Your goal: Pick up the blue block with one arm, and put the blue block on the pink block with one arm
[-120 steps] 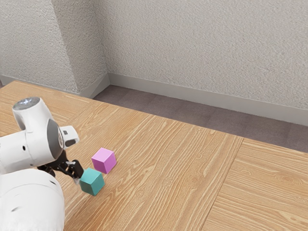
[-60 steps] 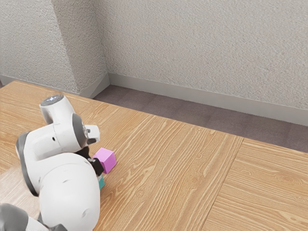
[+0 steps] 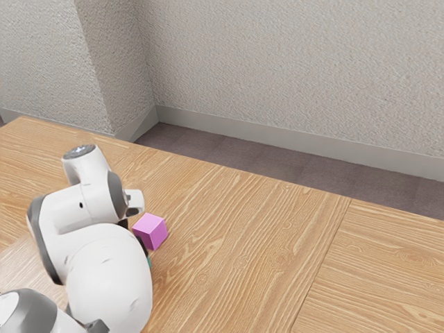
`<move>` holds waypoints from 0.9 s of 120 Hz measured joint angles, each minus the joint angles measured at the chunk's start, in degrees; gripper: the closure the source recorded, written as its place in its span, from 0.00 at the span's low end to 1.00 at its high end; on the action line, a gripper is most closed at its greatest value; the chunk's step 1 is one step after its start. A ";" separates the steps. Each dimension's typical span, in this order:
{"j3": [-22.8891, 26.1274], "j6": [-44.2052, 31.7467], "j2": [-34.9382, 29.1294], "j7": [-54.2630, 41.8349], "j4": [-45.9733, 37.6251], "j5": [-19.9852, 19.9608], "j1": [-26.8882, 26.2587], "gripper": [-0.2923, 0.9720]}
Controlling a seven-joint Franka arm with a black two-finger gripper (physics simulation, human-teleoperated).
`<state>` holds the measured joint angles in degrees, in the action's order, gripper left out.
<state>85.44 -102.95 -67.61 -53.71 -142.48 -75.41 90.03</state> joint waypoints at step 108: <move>3.83 0.20 -2.14 4.39 5.36 2.65 3.57 0.47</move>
<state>89.27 -102.75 -69.75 -49.32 -137.12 -72.76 93.60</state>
